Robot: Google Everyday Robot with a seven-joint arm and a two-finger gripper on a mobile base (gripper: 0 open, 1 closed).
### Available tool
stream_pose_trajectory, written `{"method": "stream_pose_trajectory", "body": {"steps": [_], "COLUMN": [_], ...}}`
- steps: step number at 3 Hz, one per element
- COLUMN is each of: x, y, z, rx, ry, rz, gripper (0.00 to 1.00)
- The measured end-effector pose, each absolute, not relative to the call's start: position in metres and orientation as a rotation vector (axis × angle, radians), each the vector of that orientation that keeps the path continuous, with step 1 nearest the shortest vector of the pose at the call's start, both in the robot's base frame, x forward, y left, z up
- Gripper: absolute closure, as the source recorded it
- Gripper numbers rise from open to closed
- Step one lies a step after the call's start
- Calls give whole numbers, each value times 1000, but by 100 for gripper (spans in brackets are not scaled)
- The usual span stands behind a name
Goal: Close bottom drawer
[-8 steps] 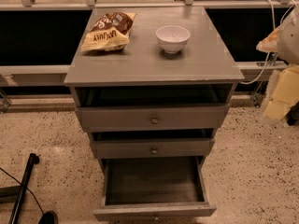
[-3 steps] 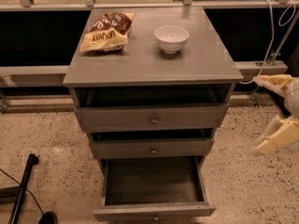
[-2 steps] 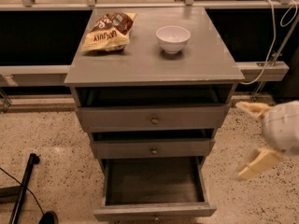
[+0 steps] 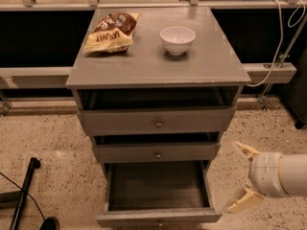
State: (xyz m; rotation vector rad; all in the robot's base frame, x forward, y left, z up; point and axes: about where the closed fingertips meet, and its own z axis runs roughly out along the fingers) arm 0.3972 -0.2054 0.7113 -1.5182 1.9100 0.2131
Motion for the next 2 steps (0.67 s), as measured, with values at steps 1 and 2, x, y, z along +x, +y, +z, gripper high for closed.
{"method": "stream_pose_trajectory", "body": {"steps": [1, 2], "x": [400, 403], "y": [-201, -187], "z": [706, 692], "rx": [-1523, -1557], "ry": [1896, 1850], "rz": [219, 262], "gripper": [0, 0]}}
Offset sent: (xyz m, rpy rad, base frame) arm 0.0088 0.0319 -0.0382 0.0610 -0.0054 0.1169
